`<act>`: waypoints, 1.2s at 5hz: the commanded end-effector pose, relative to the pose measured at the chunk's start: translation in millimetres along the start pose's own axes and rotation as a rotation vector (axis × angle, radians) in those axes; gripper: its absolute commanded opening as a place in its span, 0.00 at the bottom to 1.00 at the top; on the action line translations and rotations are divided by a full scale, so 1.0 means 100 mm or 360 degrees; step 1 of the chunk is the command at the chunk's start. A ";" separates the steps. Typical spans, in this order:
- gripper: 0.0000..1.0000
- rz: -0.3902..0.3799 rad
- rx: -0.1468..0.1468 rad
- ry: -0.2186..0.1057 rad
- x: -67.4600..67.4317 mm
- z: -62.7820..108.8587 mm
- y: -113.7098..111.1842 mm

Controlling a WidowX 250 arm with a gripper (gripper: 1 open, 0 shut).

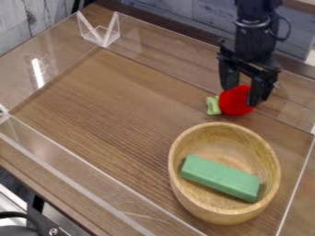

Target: Move the red object to the left side of the table

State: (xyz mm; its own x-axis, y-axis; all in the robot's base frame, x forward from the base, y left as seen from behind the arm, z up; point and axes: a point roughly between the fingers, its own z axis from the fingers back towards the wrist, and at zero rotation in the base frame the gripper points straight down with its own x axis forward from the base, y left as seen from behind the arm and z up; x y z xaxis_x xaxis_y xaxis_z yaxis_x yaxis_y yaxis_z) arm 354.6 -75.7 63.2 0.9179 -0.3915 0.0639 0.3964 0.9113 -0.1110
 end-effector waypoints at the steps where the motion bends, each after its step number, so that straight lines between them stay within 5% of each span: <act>1: 1.00 -0.0029 0.0006 -0.0051 0.08 -0.01 0.04; 2: 1.00 -0.0035 -0.0006 -0.0010 0.05 -0.18 0.10; 3: 0.00 -0.0022 -0.0007 -0.0003 0.06 -0.21 0.16; 4: 0.00 0.0007 0.0007 -0.0025 0.04 -0.09 0.23; 6: 0.00 0.0062 0.0094 -0.0150 0.02 0.58 0.16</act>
State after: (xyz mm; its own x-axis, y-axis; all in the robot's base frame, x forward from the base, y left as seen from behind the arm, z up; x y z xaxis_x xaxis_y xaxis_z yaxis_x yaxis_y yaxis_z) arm 355.2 -53.7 94.6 0.9334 -0.3485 0.0853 0.3550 0.9316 -0.0778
